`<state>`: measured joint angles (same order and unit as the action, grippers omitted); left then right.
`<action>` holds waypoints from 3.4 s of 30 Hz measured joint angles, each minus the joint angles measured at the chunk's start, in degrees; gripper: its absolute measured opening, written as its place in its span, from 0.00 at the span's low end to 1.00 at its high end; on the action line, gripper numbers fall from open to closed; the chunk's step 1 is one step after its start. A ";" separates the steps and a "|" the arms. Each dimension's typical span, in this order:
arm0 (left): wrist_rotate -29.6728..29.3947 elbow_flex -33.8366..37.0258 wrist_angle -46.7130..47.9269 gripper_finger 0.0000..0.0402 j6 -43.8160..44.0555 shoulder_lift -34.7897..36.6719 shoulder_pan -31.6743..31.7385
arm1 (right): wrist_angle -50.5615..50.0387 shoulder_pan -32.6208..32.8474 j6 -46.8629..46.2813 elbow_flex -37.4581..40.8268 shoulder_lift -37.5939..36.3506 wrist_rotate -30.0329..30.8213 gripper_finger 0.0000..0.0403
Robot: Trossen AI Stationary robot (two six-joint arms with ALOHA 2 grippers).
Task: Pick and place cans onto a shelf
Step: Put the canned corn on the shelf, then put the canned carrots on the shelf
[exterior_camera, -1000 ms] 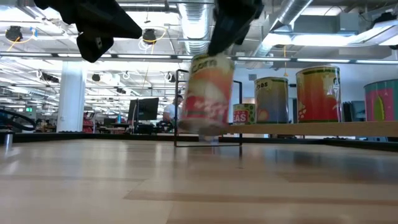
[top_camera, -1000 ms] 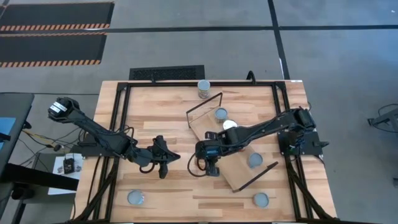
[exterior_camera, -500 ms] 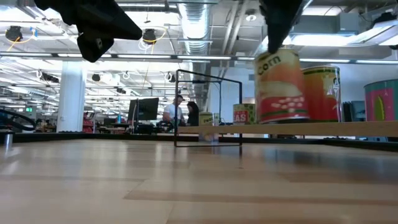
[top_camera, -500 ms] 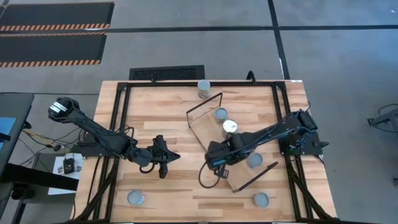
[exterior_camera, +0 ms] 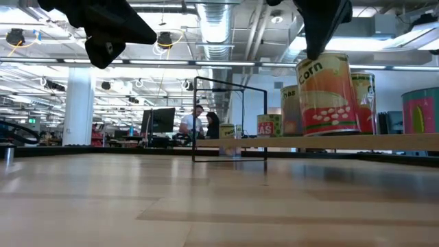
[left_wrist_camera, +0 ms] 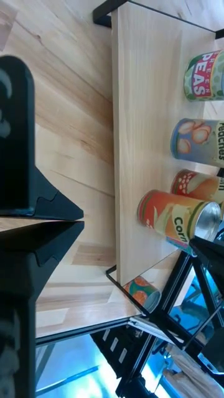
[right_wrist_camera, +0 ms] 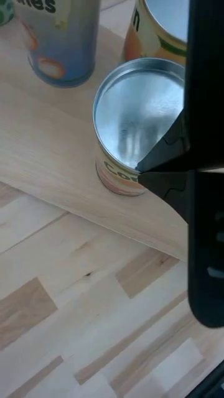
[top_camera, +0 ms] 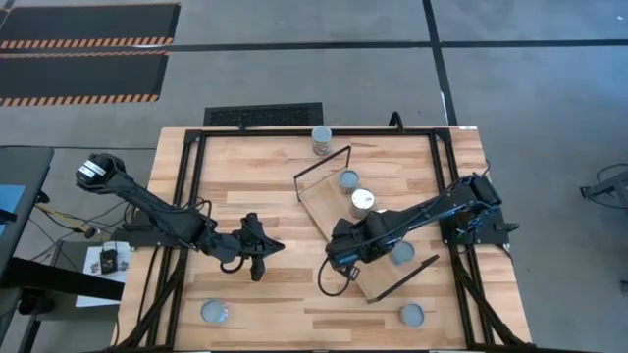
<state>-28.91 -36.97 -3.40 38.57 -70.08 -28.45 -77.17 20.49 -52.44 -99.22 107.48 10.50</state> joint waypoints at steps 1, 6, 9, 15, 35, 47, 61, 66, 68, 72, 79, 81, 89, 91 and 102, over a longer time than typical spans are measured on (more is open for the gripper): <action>0.00 0.00 0.00 0.00 0.02 0.00 0.00 | -0.02 0.00 -0.09 0.00 0.00 -0.02 0.02; -0.38 0.00 0.03 0.00 0.04 0.00 0.02 | 0.01 -0.44 -0.21 0.00 0.00 -0.11 0.04; -0.46 0.00 0.04 0.00 0.04 0.00 0.02 | 0.02 -1.11 -0.22 0.00 0.00 -0.11 0.06; -0.46 0.00 0.04 0.00 0.04 0.00 0.02 | -0.01 -2.26 -0.22 0.00 0.00 -0.09 0.14; 0.21 0.00 0.01 0.00 0.07 0.02 1.46 | 2.07 -0.09 7.33 -0.01 -2.90 0.16 0.02; 7.87 -0.01 -0.51 0.00 -5.08 0.02 5.89 | 16.71 6.48 12.14 -0.07 -14.26 14.13 0.01; 12.68 -0.02 -1.05 0.00 -6.60 0.02 10.71 | 61.11 9.02 15.37 34.54 -32.31 17.60 0.01; 12.57 -0.02 -1.05 0.00 -3.41 0.02 11.08 | 70.90 6.71 17.80 46.14 -41.72 16.51 0.01; 12.07 -0.02 -1.04 0.00 -1.20 0.02 10.91 | 70.69 5.72 19.00 48.74 -45.35 16.54 0.01; 8.27 -3.09 7.09 0.00 2.02 -0.21 9.10 | 70.35 3.72 22.99 52.07 -52.17 15.79 0.01; 2.96 -16.57 36.81 0.00 10.44 -0.35 6.46 | 66.42 -2.65 31.83 52.63 -60.27 9.32 0.01; 3.32 -19.81 41.87 0.00 13.23 -0.35 5.26 | 65.96 -4.95 34.17 52.63 -61.63 7.14 0.01; 9.67 -30.04 57.33 0.00 26.35 -5.66 -0.87 | 61.49 -13.30 40.33 52.70 -63.17 -2.27 0.01; 11.91 -32.78 60.64 0.00 29.18 -8.50 -2.61 | 61.88 -15.16 41.17 52.58 -62.53 -5.00 0.01; 23.96 -42.44 65.28 0.00 50.57 -21.97 -14.76 | 60.54 -22.77 44.62 52.72 -60.17 -16.50 0.02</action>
<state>-4.94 -79.41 61.89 89.14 -92.05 -43.21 -16.62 -2.28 -7.82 -46.50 47.31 -5.99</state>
